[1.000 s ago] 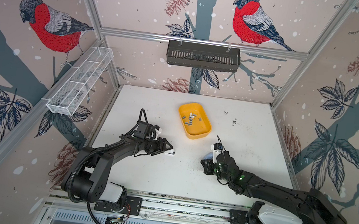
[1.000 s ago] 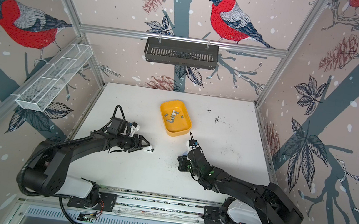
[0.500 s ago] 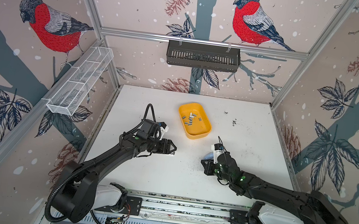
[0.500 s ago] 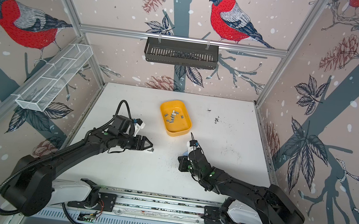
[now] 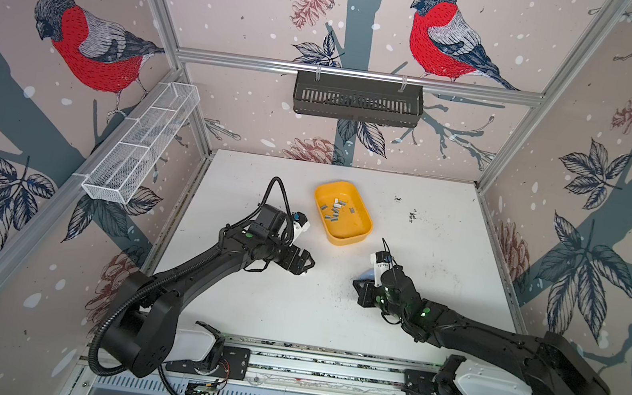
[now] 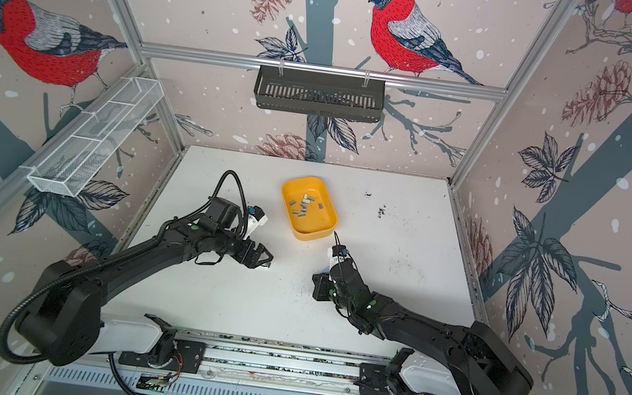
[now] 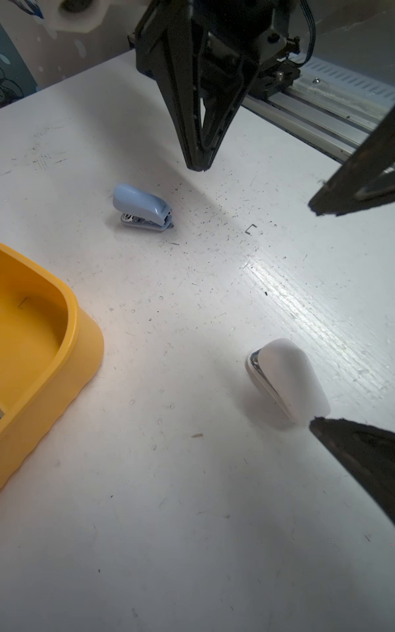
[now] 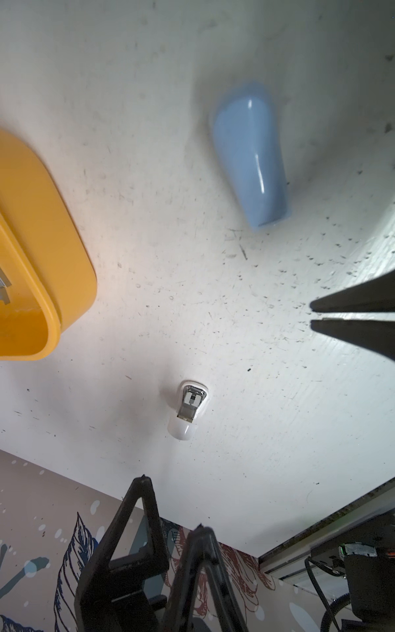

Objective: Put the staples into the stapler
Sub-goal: 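Lower the left gripper over the white stapler and grasp its rounded end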

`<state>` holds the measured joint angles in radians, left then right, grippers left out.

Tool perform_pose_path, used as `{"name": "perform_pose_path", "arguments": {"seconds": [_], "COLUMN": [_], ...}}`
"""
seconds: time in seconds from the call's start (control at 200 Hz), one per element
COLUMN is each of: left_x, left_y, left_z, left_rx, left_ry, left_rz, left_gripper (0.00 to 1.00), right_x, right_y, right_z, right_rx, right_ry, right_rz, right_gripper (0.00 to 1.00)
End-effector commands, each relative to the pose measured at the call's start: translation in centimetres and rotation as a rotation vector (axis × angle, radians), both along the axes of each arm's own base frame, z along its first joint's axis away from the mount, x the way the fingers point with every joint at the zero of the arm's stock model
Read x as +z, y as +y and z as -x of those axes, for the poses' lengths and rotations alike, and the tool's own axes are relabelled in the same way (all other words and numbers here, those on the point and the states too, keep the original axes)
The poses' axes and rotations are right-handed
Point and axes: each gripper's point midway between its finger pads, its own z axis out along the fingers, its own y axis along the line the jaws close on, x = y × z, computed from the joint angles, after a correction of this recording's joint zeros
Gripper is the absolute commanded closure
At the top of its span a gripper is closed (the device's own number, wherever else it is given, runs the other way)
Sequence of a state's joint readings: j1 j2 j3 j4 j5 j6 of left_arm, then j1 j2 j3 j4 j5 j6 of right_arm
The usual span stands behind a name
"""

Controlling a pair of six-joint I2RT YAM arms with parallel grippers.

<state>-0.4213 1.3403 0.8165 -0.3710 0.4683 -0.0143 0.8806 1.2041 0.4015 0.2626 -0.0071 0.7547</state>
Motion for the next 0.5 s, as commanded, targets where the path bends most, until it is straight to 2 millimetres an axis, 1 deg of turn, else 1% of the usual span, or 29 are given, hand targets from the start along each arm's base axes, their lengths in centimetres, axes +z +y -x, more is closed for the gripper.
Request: {"name": "perform_pose_path", "arguments": {"seconds": [0.0,0.08,0.18,0.385,0.495], "left_x": [-0.4,-0.9,-2.0,-4.4,-4.7], "left_y": [-0.5,-0.9,-1.3,-0.9,-0.8], "left_z": [0.0,0.0,0.6,1.5,1.3], "left_rx": [-0.077,-0.094,-0.127,-0.155,-0.139], "left_ry": [-0.028,-0.026,-0.004,0.029,0.019], "left_rz": [-0.021,-0.031,-0.061,-0.185,-0.22], "left_gripper": [0.07,0.07,0.06,0.05,0.07], "right_x": [0.5,0.5,0.6,0.4,0.3], "right_y": [0.2,0.2,0.2,0.3,0.1], "right_z": [-0.4,-0.4,-0.4,-0.5,-0.4], "right_rx": [0.002,0.004,0.003,0.005,0.002], "right_ry": [-0.024,-0.023,-0.025,-0.025,-0.023], "right_rz": [0.002,0.004,0.004,0.006,0.007], "right_gripper": [0.91,0.91,0.91,0.91,0.91]}}
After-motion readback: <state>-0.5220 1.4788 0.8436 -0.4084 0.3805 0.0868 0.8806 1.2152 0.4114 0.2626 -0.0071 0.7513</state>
